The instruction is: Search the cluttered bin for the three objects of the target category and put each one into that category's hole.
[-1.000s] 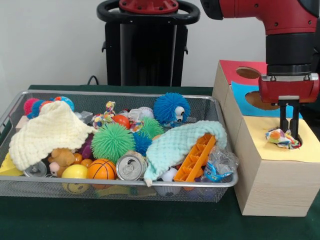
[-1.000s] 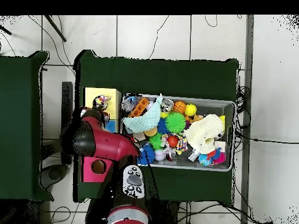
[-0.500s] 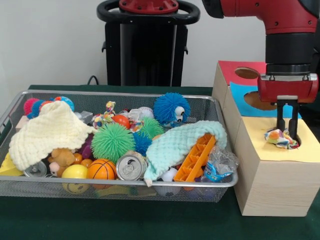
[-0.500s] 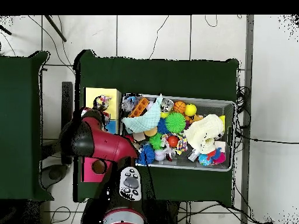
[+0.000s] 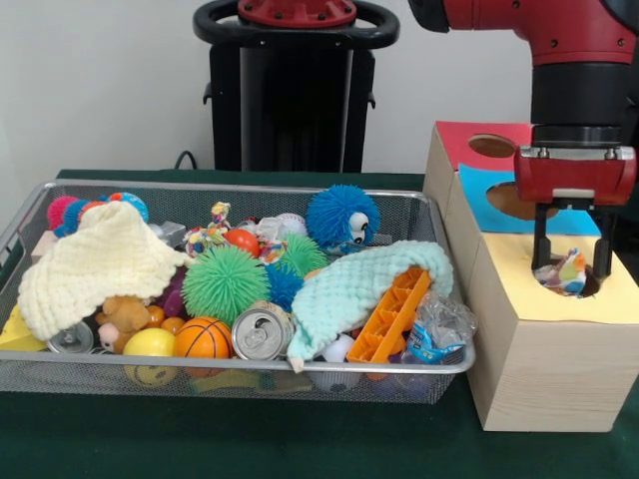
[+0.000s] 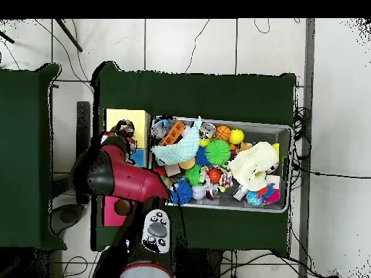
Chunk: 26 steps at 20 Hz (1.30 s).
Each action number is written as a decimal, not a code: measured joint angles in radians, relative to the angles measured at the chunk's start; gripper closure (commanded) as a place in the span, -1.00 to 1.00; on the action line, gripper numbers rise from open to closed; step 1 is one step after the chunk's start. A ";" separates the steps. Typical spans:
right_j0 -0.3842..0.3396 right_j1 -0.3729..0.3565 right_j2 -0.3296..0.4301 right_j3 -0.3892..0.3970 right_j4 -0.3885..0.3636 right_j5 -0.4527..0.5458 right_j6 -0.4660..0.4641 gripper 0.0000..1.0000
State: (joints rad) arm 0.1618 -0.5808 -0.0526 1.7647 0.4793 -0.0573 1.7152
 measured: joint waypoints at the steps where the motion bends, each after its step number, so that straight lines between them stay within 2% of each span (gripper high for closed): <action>1: 0.006 0.001 -0.004 -0.001 0.003 0.000 0.000 -1.00; 26: 0.045 0.005 -0.041 -0.005 0.012 0.001 0.000 -1.00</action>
State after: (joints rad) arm 0.2067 -0.5760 -0.0939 1.7592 0.4916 -0.0567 1.7152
